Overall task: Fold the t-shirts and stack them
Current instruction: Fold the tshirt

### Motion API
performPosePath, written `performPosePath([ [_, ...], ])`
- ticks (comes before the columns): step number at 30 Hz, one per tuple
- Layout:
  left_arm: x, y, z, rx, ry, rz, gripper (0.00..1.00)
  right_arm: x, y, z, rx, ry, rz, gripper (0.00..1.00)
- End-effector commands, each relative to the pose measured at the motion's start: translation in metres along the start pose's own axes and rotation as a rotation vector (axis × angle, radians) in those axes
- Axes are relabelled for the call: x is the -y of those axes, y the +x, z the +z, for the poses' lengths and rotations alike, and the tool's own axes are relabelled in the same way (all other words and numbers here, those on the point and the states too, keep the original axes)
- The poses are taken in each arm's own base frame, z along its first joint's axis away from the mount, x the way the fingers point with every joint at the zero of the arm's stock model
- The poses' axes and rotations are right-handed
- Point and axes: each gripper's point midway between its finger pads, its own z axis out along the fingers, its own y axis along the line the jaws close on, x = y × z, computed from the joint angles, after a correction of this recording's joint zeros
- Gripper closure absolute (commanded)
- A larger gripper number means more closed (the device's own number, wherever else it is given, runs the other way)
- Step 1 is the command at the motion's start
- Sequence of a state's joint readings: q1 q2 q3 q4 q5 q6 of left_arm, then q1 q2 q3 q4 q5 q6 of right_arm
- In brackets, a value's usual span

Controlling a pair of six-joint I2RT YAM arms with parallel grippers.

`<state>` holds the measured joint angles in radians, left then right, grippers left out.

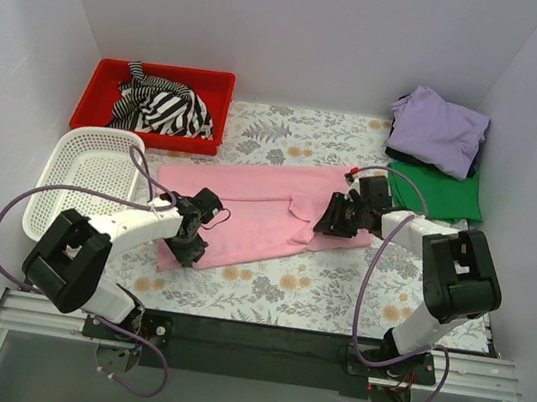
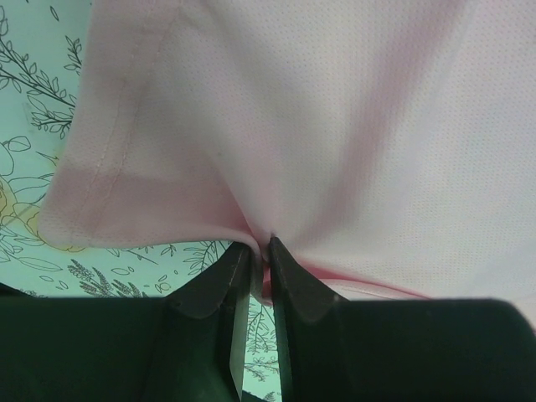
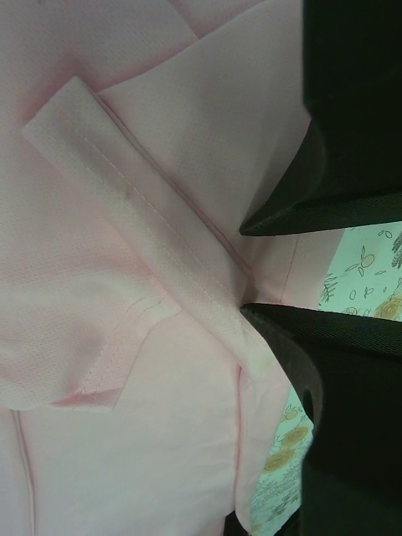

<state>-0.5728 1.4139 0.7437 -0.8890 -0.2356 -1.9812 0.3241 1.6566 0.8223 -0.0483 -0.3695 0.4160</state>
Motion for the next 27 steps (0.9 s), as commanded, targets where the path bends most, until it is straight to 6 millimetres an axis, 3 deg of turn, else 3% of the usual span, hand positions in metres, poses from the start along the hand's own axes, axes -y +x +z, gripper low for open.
performPosePath([
  [1,0.025,-0.003,0.009,0.009,0.035,-0.257,0.87,-0.011,-0.021,0.001,0.050,-0.028,-0.041,0.55],
  [7,0.025,-0.001,0.010,0.002,0.032,-0.240,0.87,-0.013,-0.019,0.006,0.034,-0.042,-0.029,0.52],
  [10,0.026,-0.001,0.011,0.002,0.032,-0.237,0.87,-0.013,-0.023,0.013,0.040,-0.058,-0.037,0.57],
  [14,0.026,-0.002,0.010,0.005,0.031,-0.236,0.88,-0.014,-0.026,0.016,0.048,-0.071,-0.048,0.77],
  [19,0.025,-0.002,0.010,0.008,0.028,-0.234,0.90,-0.021,-0.034,0.010,0.076,-0.084,-0.072,0.87],
  [21,0.024,-0.002,0.010,0.008,0.025,-0.234,0.90,-0.023,-0.037,0.009,0.084,-0.087,-0.082,0.97],
  [27,0.023,-0.002,0.009,0.010,0.022,-0.225,0.93,-0.027,-0.049,0.002,0.124,-0.081,-0.105,0.99],
])
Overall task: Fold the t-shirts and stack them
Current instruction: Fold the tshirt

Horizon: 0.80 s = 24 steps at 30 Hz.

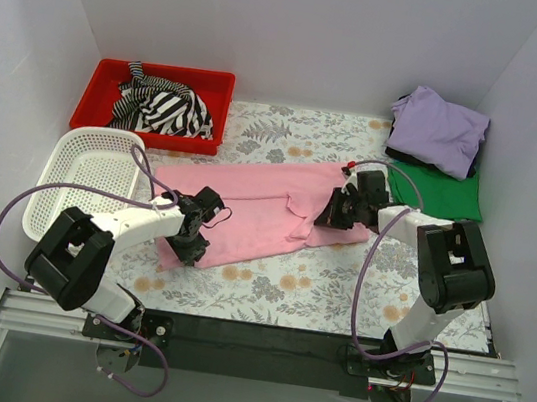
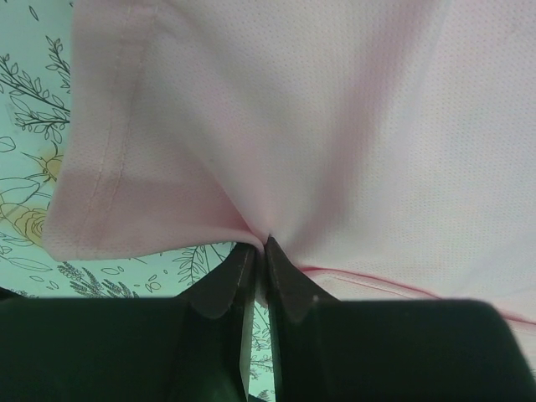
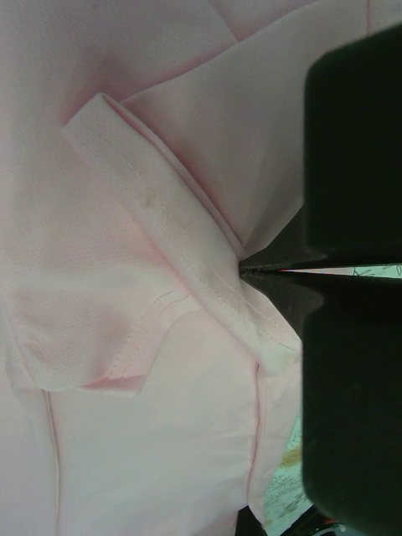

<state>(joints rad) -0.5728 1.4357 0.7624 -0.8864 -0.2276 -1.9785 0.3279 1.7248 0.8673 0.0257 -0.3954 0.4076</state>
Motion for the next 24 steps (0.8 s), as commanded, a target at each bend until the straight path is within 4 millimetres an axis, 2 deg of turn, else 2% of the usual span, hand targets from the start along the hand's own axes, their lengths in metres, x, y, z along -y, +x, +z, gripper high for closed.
performPosePath([
  [1,0.018,-0.003,0.009,0.022,0.022,-0.229,0.94,-0.019,-0.036,-0.011,0.103,-0.030,-0.076,0.99],
  [5,0.017,-0.005,0.007,0.031,0.020,-0.224,0.95,-0.025,-0.043,-0.018,0.126,-0.035,-0.098,0.99],
  [8,0.019,-0.006,0.006,0.032,0.028,-0.214,0.95,-0.019,-0.043,-0.019,0.123,-0.005,-0.117,0.66],
  [10,0.021,-0.006,0.006,0.030,0.037,-0.212,0.94,-0.016,-0.050,-0.022,0.149,0.026,-0.136,0.65],
  [13,0.023,-0.005,0.006,0.026,0.044,-0.202,0.94,-0.022,-0.068,-0.023,0.182,0.021,-0.170,0.64],
  [14,0.023,-0.005,0.007,0.027,0.044,-0.199,0.94,-0.019,-0.068,-0.017,0.171,0.024,-0.168,0.63],
  [16,0.023,-0.004,0.008,0.019,0.045,-0.195,0.94,-0.026,-0.080,-0.011,0.170,-0.011,-0.185,0.63],
  [19,0.023,-0.003,0.009,0.017,0.039,-0.185,0.94,-0.016,-0.085,0.004,0.166,0.010,-0.175,0.63],
  [22,0.024,-0.004,0.008,0.020,0.046,-0.186,0.94,0.009,-0.087,0.019,0.159,0.097,-0.148,0.62],
  [24,0.025,-0.004,0.007,0.020,0.049,-0.180,0.94,0.035,-0.081,0.026,0.136,0.162,-0.104,0.62],
])
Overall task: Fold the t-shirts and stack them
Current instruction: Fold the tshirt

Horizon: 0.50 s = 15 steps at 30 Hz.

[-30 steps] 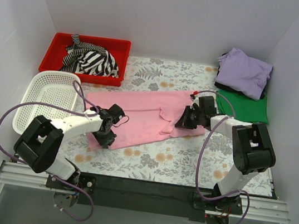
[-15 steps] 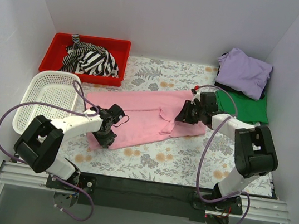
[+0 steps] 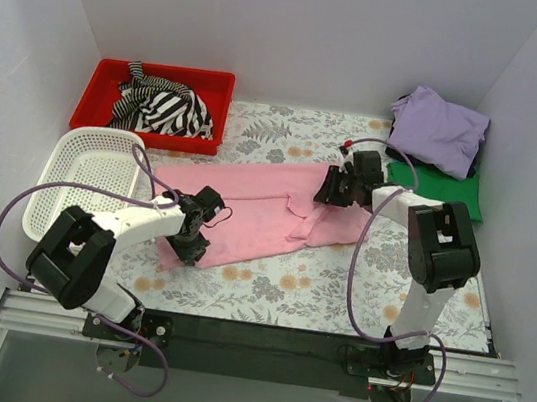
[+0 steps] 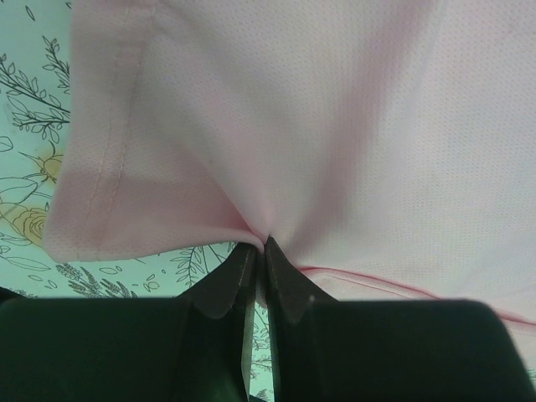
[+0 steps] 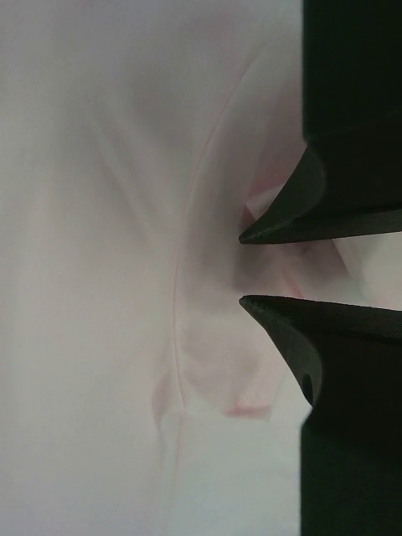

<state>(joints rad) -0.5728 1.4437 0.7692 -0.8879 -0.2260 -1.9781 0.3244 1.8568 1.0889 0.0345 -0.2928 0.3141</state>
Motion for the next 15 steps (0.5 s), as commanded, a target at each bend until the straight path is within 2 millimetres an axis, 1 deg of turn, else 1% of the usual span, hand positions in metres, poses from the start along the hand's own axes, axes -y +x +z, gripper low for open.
performPosePath([
  [1,0.023,-0.004,0.007,0.020,0.052,-0.181,0.94,0.038,-0.001,0.010,-0.002,0.109,0.041,0.62],
  [2,0.023,-0.003,0.008,0.018,0.049,-0.179,0.94,0.047,0.007,0.013,-0.024,0.130,0.072,0.62],
  [3,0.023,-0.003,0.008,0.016,0.051,-0.179,0.94,0.059,0.009,0.011,-0.027,0.165,0.093,0.62],
  [4,0.023,-0.003,0.007,0.014,0.049,-0.173,0.94,0.066,0.011,0.010,-0.029,0.189,0.101,0.62],
  [5,0.023,-0.003,0.007,0.016,0.049,-0.170,0.94,0.074,0.017,0.007,-0.033,0.220,0.107,0.62],
  [6,0.021,-0.003,0.007,0.016,0.042,-0.165,0.94,0.083,0.019,0.004,-0.025,0.265,0.112,0.62],
  [7,0.021,-0.003,0.006,0.018,0.040,-0.160,0.94,0.091,0.028,-0.001,-0.051,0.293,0.131,0.62],
  [9,0.023,-0.005,0.005,0.022,0.046,-0.142,0.94,0.101,0.035,-0.011,-0.057,0.343,0.142,0.62],
  [12,0.029,-0.009,0.002,0.033,0.056,-0.105,0.95,0.108,0.049,-0.026,-0.067,0.394,0.148,0.62],
  [13,0.031,-0.009,0.001,0.035,0.059,-0.089,0.95,0.105,0.048,-0.031,-0.060,0.391,0.142,0.62],
  [14,0.037,-0.012,-0.001,0.038,0.071,-0.078,0.95,0.105,0.050,-0.034,-0.058,0.393,0.141,0.62],
  [15,0.039,-0.012,-0.001,0.036,0.070,-0.038,0.95,0.105,0.059,-0.037,-0.074,0.390,0.133,0.62],
])
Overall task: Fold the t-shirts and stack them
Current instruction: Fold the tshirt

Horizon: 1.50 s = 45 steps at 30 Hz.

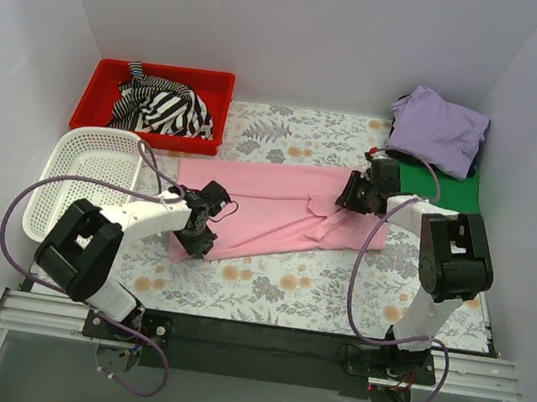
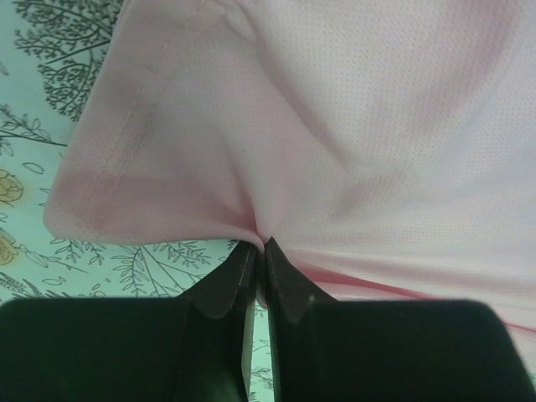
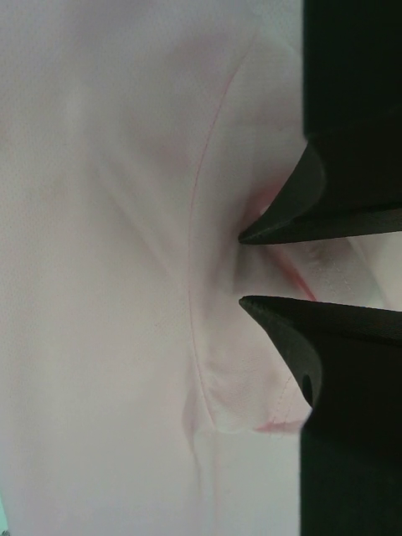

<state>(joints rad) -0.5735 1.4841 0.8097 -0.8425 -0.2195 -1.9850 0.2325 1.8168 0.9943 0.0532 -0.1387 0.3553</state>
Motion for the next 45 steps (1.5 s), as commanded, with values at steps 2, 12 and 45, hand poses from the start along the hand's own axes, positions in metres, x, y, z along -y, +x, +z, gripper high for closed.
performPosePath([
  [2,0.024,-0.009,0.001,0.034,0.033,0.006,0.95,0.041,0.044,-0.019,-0.097,0.148,-0.014,0.62],
  [12,0.068,-0.006,0.003,-0.016,0.139,0.229,1.00,-0.021,-0.005,-0.065,0.030,-0.080,-0.040,0.57],
  [45,0.013,-0.005,0.001,-0.006,-0.032,0.213,0.96,0.004,0.056,-0.056,-0.064,-0.005,0.125,0.58],
])
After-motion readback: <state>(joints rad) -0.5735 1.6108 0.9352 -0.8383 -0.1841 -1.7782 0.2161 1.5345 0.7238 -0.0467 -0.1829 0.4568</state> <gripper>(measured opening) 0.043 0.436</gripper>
